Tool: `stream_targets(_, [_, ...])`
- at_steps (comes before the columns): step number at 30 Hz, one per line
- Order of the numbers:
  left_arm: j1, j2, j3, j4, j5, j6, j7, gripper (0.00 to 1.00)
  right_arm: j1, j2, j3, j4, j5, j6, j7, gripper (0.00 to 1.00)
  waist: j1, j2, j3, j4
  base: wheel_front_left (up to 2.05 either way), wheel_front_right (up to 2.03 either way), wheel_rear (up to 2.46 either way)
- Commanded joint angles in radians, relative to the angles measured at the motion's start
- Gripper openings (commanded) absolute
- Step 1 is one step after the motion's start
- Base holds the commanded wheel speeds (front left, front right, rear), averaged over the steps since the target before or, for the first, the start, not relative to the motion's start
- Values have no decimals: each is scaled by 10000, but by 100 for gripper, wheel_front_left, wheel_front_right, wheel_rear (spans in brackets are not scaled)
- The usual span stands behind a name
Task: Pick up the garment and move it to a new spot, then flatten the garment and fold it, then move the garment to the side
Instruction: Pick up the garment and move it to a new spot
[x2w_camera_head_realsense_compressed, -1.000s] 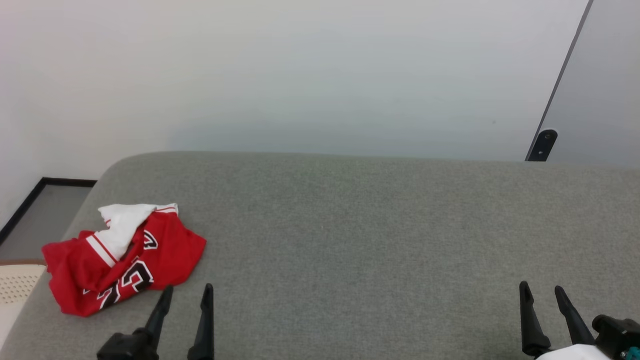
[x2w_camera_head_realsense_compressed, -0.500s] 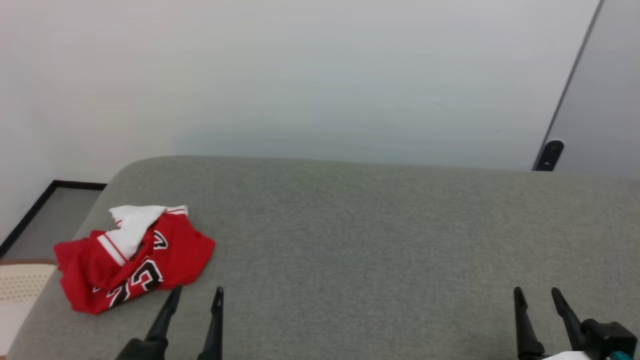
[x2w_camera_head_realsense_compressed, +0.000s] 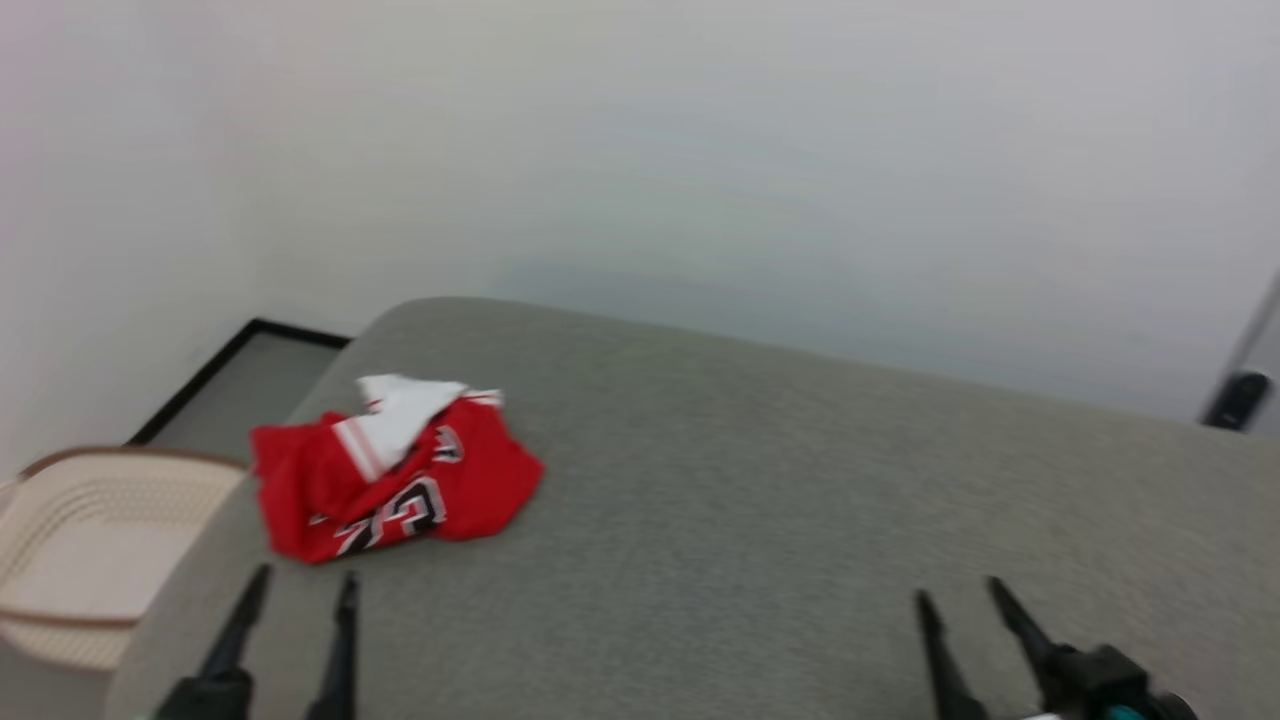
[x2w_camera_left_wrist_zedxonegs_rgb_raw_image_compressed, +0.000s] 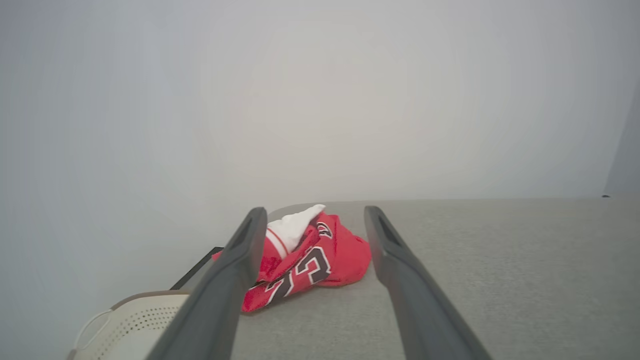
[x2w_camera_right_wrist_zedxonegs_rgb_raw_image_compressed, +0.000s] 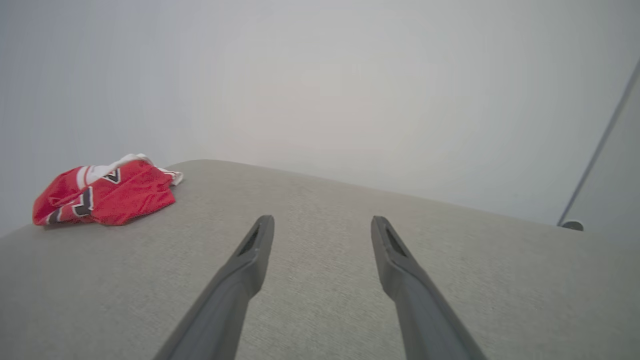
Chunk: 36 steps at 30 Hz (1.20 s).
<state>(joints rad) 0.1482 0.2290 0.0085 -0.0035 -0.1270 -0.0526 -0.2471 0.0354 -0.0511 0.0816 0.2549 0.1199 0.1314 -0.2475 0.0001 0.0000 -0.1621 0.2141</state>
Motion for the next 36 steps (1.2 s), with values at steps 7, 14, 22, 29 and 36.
stream_targets(7, [-88, -119, 956, 11, 393, 212, -194, 100, -1076, 6, 1391, 352, -497, -14, -188, 100, -1, 0, 285, 1844, 0, 0, 0])
stream_targets(14, [-376, -533, 1177, 119, 19, -184, -181, 100, -1646, -3, 1822, 880, -500, -14, -191, 100, -1, 0, 508, 2107, 0, 0, 0])
stream_targets(22, [-2323, 603, 355, 1771, -1544, -769, 1210, 100, -980, 6, 1342, 747, -925, -14, -191, 100, -1, 0, 440, 1880, 0, 0, 0])
stream_targets(29, [-4515, 2483, -645, 2386, -3860, -790, 3427, 100, -861, 0, 1243, 254, -1511, -14, -183, 100, -1, 0, 1376, 874, 0, 0, 0])
stream_targets(36, [-6683, 3846, -2101, 3271, -5989, -784, 4973, 100, -1347, -239, 1257, -462, -1880, -14, 30, 100, -1, 0, 2724, 3, 0, 0, 0])
